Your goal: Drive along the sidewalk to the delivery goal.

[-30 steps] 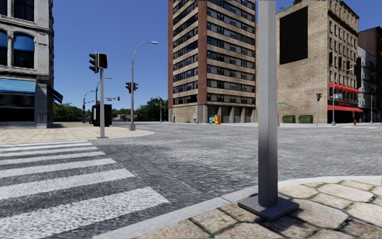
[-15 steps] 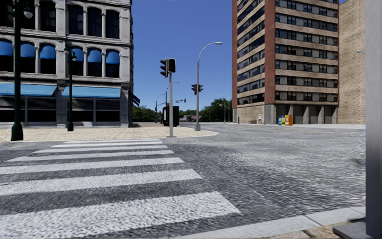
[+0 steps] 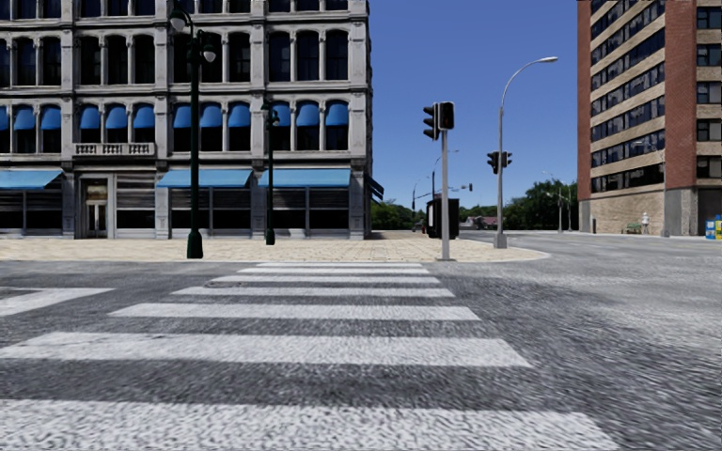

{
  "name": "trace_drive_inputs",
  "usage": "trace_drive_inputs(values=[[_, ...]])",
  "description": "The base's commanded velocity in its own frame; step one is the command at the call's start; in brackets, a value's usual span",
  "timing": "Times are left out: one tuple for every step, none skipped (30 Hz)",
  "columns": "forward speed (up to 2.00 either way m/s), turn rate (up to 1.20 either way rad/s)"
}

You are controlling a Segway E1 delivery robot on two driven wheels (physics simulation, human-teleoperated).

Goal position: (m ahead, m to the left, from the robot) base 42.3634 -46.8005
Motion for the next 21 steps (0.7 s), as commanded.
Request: trace_drive_inputs(values=[[0.81,0.31],[0.81,0.31],[0.81,0.3],[0.81,0.3],[0.81,0.3],[0.81,0.3],[0.81,0.29],[0.81,0.29],[0.82,0.28],[0.82,0.28],[0.89,0.25],[0.93,0.22],[0.97,0.18],[0.97,0.18],[0.99,0.16],[0.99,0.15],[1.0,0.15],[1.0,0.15],[1.03,0.15],[1.05,0.14],[1.07,0.14]])
